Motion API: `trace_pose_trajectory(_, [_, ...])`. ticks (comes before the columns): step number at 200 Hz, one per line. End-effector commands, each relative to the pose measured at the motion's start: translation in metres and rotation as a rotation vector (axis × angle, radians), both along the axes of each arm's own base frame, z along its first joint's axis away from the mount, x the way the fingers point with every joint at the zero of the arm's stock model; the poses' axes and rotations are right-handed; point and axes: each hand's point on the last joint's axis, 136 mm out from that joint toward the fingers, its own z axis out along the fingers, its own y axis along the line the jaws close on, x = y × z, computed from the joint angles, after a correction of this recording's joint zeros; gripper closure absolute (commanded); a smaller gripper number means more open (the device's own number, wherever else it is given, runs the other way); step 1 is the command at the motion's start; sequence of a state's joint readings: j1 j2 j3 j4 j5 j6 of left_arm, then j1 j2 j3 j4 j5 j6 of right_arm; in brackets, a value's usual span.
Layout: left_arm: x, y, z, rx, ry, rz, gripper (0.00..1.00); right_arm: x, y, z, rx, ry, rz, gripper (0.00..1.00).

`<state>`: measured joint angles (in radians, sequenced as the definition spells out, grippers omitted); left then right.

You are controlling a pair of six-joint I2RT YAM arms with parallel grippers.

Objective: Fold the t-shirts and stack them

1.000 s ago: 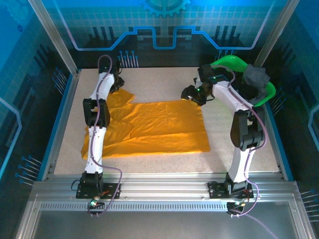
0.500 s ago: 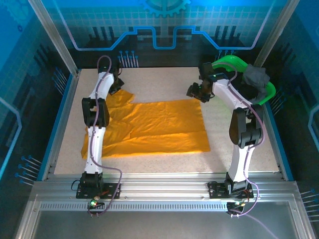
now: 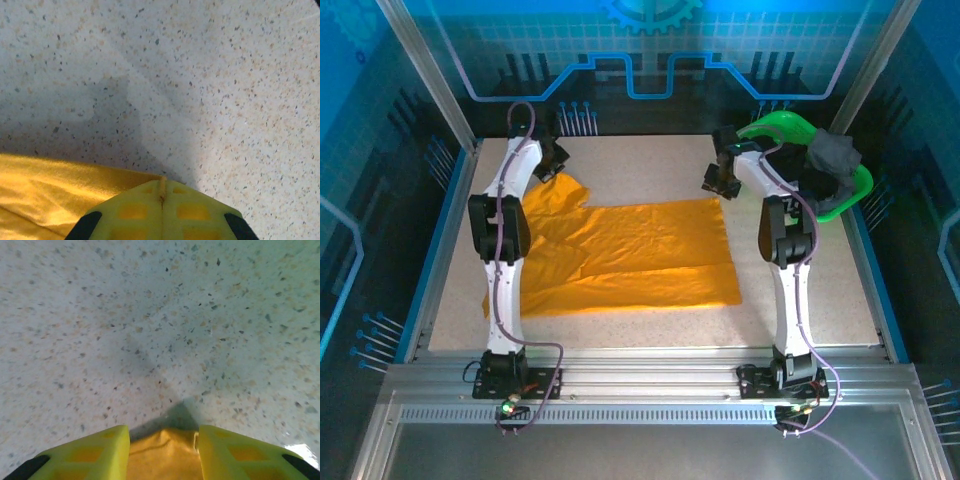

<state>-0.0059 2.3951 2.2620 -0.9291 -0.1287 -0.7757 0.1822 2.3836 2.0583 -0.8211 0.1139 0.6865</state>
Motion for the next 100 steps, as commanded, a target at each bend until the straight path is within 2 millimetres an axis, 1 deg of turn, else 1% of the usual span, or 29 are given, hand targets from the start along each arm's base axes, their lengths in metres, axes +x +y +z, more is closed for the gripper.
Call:
trace_pose_trajectory(1, [-0.007, -0.011, 0.013, -0.059, -0.014, -0.014, 1.00, -0.012, -0.010, -0.016, -0.056, 0.089, -0.002, 0.60])
trace_pose_trajectory(25, [-0.013, -0.015, 0.017, -0.077, -0.013, -0.019, 1.00, -0.013, -0.014, -0.024, -0.071, 0.115, -0.006, 0.62])
trace_pose_trajectory(38, [-0.014, -0.017, 0.020, -0.087, -0.016, -0.020, 1.00, -0.014, -0.012, -0.028, -0.063, 0.122, -0.001, 0.64])
trace_pose_trajectory(62, [-0.018, -0.018, 0.025, -0.094, -0.019, -0.022, 1.00, -0.010, -0.008, -0.028, -0.050, 0.111, 0.011, 0.74])
trace_pose_trajectory(73, [-0.021, -0.018, 0.027, -0.095, -0.020, -0.023, 1.00, -0.007, -0.006, -0.027, -0.045, 0.099, 0.022, 0.82])
trace_pose_trajectory(100, [-0.032, -0.017, 0.034, -0.094, -0.015, -0.024, 1.00, -0.003, 0.001, -0.020, -0.041, 0.073, 0.074, 0.97])
